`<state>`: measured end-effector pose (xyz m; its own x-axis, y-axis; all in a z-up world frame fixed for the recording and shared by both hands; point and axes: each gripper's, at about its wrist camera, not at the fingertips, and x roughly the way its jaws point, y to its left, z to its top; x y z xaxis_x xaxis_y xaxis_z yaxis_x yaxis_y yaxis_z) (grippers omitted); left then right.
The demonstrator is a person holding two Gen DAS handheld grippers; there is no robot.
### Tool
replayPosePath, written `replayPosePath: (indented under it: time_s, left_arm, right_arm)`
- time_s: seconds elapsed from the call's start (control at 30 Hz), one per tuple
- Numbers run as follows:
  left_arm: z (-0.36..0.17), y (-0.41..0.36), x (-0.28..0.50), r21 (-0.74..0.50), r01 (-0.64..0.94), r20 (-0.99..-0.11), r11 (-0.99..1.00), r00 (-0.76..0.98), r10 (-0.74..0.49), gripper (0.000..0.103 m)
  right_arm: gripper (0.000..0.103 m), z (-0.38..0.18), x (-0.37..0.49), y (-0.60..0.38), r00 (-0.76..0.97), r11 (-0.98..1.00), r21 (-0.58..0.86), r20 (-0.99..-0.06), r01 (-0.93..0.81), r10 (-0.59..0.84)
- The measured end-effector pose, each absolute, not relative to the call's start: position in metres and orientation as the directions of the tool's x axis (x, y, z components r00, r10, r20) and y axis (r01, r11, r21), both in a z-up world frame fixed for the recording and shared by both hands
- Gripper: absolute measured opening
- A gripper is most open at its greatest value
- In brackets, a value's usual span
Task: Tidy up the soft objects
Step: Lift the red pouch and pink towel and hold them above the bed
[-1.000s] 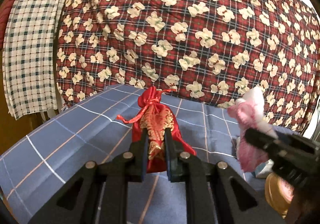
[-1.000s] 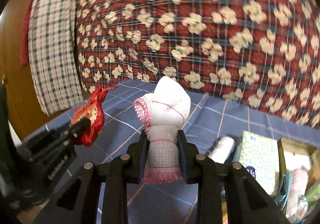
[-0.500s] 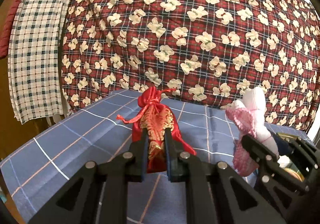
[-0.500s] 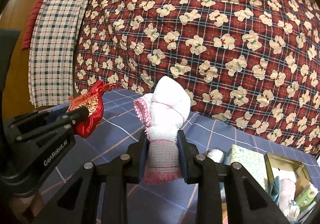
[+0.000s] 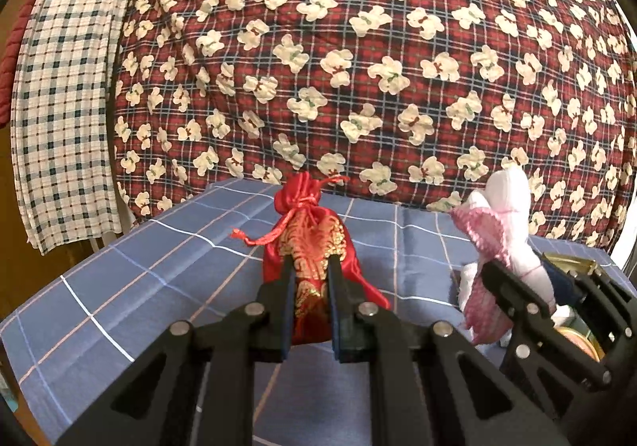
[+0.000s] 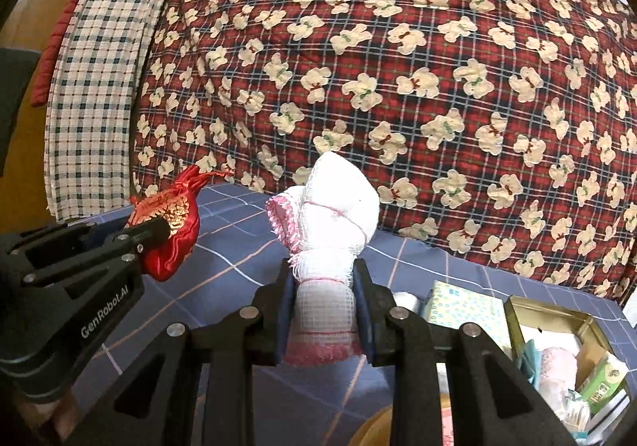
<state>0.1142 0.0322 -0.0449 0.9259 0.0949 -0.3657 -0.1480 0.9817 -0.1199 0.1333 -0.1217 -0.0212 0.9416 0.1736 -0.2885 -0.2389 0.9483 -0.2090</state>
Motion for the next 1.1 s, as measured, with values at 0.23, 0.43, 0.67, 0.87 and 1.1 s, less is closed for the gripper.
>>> replayPosePath:
  time_s: [0.23,0.43,0.67,0.87,1.1]
  left_arm:
    - [-0.044,0.018,0.114,-0.101,-0.139,-0.366,0.985,0.926,0.093,0.012]
    - [-0.044,0.002,0.12,-0.081,-0.101,-0.385,0.992,0.921,0.062,0.012]
    - [-0.043,-0.015,0.12,-0.066,-0.071,-0.384,0.995,0.923,0.04,0.012]
    - [-0.043,-0.028,0.12,-0.065,-0.043,-0.385,0.997,0.923,0.015,0.012]
    - [-0.042,-0.041,0.121,-0.06,-0.018,-0.385,0.998,0.923,-0.007,0.012]
  right_arm:
    - [0.03,-0.019,0.13,-0.141,0.949,0.961,-0.181,-0.277,-0.207,0.152]
    - [0.03,-0.018,0.129,-0.153,0.953,0.97,-0.166,-0.273,-0.18,0.131]
    - [0.031,-0.017,0.126,-0.167,0.957,0.978,-0.142,-0.267,-0.153,0.111]
    - [0.031,-0.016,0.125,-0.178,0.959,0.983,-0.126,-0.268,-0.133,0.095]
    - [0.031,-0.015,0.124,-0.188,0.96,0.987,-0.114,-0.268,-0.114,0.08]
